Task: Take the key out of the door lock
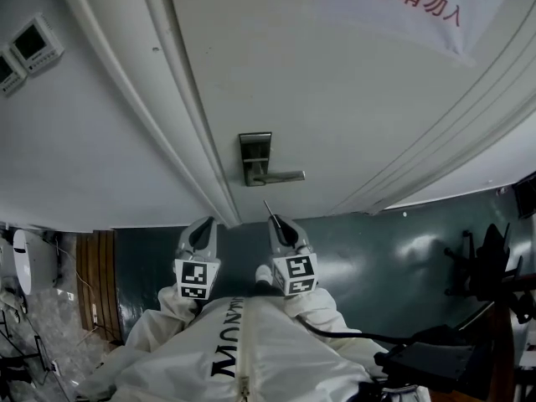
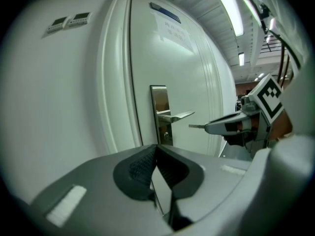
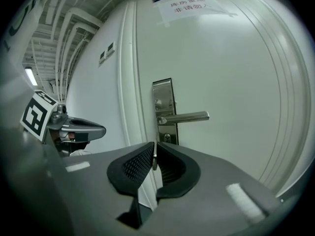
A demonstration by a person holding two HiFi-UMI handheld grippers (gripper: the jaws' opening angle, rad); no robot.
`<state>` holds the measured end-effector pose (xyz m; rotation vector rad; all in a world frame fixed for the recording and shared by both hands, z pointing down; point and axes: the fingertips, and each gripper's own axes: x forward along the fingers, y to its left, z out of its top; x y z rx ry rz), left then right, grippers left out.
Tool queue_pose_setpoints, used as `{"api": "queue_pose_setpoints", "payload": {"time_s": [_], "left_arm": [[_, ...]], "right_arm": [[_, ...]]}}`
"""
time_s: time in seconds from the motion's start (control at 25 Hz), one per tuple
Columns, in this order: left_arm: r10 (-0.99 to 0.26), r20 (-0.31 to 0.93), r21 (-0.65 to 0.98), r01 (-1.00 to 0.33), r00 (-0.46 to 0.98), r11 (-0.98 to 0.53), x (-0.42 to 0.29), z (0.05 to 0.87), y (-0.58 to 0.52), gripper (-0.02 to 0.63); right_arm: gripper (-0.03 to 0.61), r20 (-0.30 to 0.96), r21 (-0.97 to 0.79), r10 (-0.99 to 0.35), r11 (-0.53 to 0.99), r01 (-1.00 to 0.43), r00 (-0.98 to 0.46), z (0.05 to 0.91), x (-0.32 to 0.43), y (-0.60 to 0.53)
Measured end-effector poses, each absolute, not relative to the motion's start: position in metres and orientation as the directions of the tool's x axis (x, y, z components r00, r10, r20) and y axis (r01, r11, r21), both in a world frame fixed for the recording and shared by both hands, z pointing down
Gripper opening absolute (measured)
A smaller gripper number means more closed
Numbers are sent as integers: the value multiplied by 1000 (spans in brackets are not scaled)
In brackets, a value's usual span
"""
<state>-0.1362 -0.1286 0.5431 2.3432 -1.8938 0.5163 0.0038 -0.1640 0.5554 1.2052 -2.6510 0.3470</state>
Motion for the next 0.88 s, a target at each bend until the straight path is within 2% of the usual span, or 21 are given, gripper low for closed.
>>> {"api": "queue_pose_setpoints", "payload": {"time_s": [0.48,0.88], "left_arm": [[-927,301,-103,-959,223,-264,-165,561,-4,0],[-921,285,-74,-952,264,-296,-166,565,69,0]], "right_arm": [[21,269,-83,-805,527,-846,-529,543,13,-60],[21,251,-33,-826,515,-857,-506,527,2,23]]}}
